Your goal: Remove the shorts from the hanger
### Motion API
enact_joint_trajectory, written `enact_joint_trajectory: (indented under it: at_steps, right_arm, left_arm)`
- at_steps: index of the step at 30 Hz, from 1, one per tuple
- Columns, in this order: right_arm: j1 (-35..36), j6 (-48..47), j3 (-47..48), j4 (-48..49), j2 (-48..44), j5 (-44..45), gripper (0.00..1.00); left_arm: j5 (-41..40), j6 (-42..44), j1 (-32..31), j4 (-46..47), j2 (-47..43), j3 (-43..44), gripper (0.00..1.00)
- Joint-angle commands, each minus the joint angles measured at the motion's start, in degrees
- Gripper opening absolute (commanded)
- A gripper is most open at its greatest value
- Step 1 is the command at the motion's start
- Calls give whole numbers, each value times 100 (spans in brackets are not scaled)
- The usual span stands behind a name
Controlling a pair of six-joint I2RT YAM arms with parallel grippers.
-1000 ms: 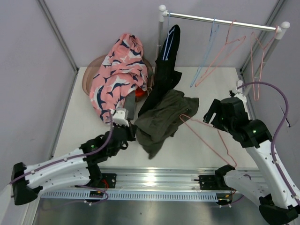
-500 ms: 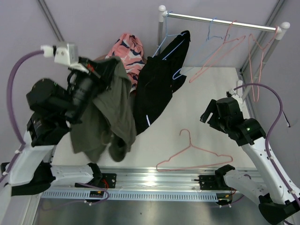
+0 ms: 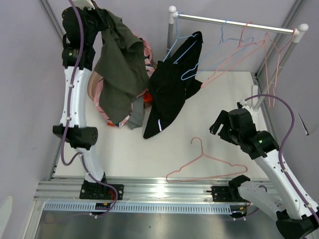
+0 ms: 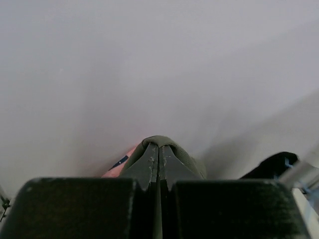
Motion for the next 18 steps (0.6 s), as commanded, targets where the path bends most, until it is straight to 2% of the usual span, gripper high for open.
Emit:
enact_joint_trajectory:
  at_steps: [1, 4, 6, 7, 8, 9, 13, 15, 16, 17, 18]
  right_arm:
    - [-3, -48, -156, 368, -91, -205, 80]
    - [6, -83, -280, 553, -188, -310, 82]
    - [6, -109, -341, 562, -136, -398, 87]
    - [6, -118, -350, 518, -83, -399, 87]
    - [-3, -109, -359, 413, -5, -390, 88]
    - [-3, -83, -385, 360, 135, -381, 88]
    - [6, 84, -657, 465, 164, -521, 88]
    - [6, 180, -781, 614, 67, -618, 88]
    - [15, 207, -798, 658, 23, -644, 88]
    - [15, 225, -798, 658, 14, -653, 88]
    - [15, 234, -807, 658, -4, -662, 88]
  left_arm:
    - [1036, -430, 245, 1379, 494, 460, 0]
    - [519, -437, 271, 1478, 960, 99, 2]
    - [395, -560, 297, 1198, 1144, -206, 25]
    - [333, -630, 297, 1118, 1137, -348, 49]
    - [350, -744, 297, 1012, 1111, -480, 94]
    - [402, -806, 297, 628, 1084, -733, 99]
    - [588, -992, 166, -315, 506, -1357, 99]
    - [62, -518, -228, 7, -617, -2402, 99]
    - [-184, -360, -369, 157, -1048, -3476, 99]
    - [-291, -185, -588, 254, -1844, -3739, 99]
    - [-327, -157, -703, 247, -2191, -3968, 99]
